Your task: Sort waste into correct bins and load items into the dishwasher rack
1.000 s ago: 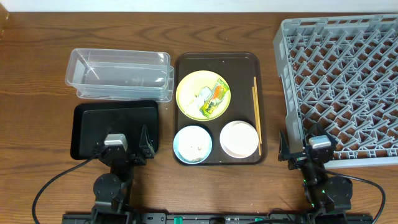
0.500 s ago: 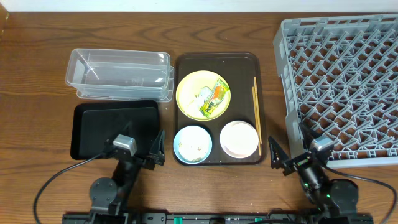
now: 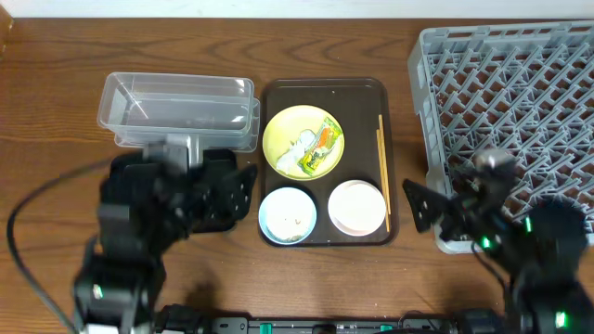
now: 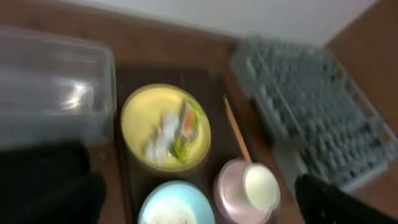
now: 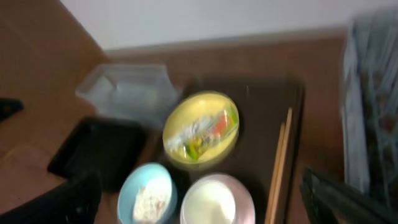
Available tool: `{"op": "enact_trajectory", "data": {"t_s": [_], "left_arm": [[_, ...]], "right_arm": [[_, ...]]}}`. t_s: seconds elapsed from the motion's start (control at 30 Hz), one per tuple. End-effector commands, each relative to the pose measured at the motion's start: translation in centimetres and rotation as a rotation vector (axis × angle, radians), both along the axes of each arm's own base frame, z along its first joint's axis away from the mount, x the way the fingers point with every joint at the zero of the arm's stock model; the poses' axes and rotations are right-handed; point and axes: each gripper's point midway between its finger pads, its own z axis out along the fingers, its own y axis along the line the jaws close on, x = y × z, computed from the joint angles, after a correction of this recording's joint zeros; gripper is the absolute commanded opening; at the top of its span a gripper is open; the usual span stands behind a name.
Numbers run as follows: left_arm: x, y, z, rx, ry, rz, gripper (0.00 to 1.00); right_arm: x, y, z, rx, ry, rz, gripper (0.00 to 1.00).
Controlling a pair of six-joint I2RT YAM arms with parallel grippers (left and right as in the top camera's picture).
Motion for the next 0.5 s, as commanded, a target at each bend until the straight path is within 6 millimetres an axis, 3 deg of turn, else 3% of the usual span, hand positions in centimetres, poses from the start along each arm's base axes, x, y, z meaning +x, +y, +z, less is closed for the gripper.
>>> {"op": "enact_trajectory", "data": {"t_s": [0.0, 0.1, 0.23, 0.33, 0.47], "left_arm": [[0.9, -1.0, 2.9, -0.026, 0.076, -0.051, 0.99], [1.8, -1.1, 2.7, -0.009, 0.139, -0.059, 0.99], [2.0, -2.4, 1.6, -0.096, 0.243, -0.092, 0.99], [2.1, -3.1, 1.1, -0.133, 0.288, -0.114, 0.99], [1.6, -3.8, -0.3, -0.087, 0.342, -0.121, 0.99]], "right_arm": [[2.1, 0.1, 0.1, -0.072, 0.088, 0.038, 0.99], [3.4, 1.2, 0.2, -0.033, 0.158, 0.089, 0.99], [3.4, 3.9, -0.2, 0.129, 0.279, 0.219, 0.99], [3.8, 4.2, -1.3, 0.134, 0.325, 0.235, 0.97], [4.1, 3.5, -2.7, 0.089, 0.36, 0.194, 0.87]]}}
